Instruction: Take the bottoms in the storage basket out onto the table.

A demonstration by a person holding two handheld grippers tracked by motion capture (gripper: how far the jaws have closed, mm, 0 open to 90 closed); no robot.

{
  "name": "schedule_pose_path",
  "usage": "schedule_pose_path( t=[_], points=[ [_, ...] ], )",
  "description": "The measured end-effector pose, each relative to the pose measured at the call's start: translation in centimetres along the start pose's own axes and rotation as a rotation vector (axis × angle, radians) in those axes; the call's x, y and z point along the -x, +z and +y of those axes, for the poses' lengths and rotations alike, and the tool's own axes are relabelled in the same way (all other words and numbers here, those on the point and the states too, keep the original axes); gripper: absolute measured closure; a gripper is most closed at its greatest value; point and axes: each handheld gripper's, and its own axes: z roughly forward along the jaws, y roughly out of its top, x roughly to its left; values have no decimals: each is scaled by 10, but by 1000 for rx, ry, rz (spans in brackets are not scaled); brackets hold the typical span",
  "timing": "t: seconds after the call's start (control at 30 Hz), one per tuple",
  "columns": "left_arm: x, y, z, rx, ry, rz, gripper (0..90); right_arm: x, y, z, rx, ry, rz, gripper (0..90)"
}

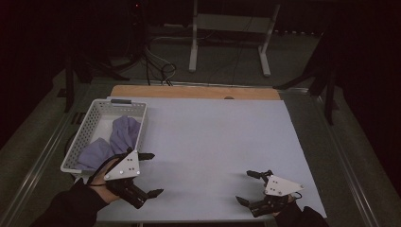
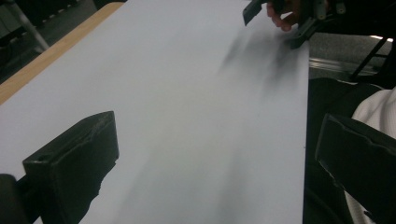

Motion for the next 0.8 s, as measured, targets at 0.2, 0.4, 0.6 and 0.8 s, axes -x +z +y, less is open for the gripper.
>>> schedule_pose_path(
  t=[0.2,0.4,0.6,0.8],
  points=[
    [-7,-9,1,-9,-2,27,0,0,0,0,2,1,5,95],
    [-15,-16,-1,-13,-16,54,0,1,0,0,2,3,2,95],
    [-20,-23,-6,-13,-37,77,0,1,0,-1,7,11,3,95],
    [-30,-31,-11,-19,-61,105,0,1,0,-1,3,6,3,95]
  ],
)
